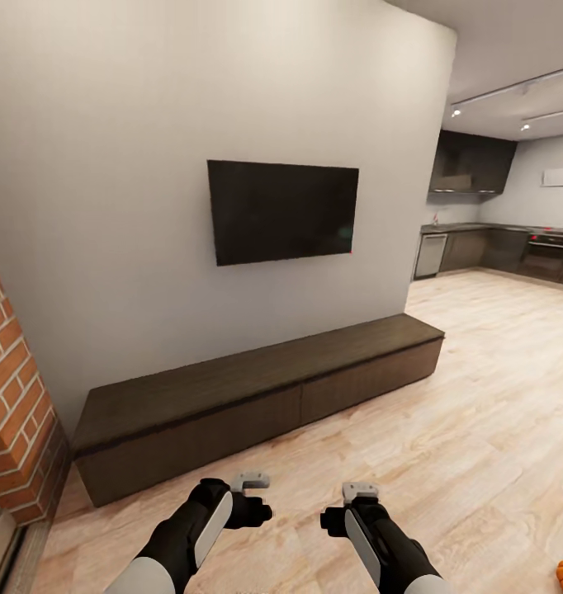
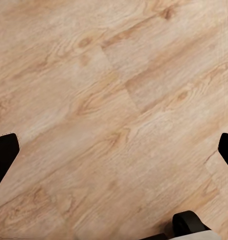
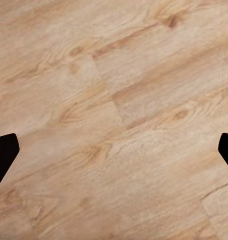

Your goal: Place each of the two pumpkins and all three candles from the living room inside a cabinet in the living room (use any cabinet), then make sure every cabinet is closed, and position the cauldron so it is next to a table in the living room.

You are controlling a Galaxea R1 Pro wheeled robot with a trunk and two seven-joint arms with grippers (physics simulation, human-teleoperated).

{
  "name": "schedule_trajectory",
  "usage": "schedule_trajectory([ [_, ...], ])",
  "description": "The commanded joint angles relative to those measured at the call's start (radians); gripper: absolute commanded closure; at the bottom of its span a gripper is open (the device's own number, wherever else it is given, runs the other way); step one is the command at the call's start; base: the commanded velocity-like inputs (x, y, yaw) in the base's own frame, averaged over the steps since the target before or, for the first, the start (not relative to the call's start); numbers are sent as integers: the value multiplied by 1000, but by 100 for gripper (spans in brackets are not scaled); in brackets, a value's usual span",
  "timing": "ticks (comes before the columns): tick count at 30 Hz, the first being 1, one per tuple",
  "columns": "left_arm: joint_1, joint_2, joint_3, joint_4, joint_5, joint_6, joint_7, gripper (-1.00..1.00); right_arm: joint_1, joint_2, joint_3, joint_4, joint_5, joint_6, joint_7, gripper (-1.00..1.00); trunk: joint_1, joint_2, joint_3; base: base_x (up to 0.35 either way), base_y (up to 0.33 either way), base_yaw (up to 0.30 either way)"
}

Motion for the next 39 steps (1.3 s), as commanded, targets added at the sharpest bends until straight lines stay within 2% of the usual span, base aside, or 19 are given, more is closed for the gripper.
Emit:
schedule_trajectory([
  [1,-1,0,-3,-1,8,4,6,-100,0,-1,5,-2,-11,4,-9,-100,0,-1,-1,-72,-110,293],
  [22,-1,0,-3,-1,8,4,6,-100,0,-1,5,-2,-11,4,-9,-100,0,-1,8,-30,-47,287],
  [28,-1,2,-3,-1,8,4,6,-100,0,-1,5,-2,-11,4,-9,-100,0,-1,8,11,0,51],
  [39,-1,2,-2,-1,8,4,5,-100,0,-1,5,-2,-11,4,-9,-100,0,-1,8,212,-99,1],
])
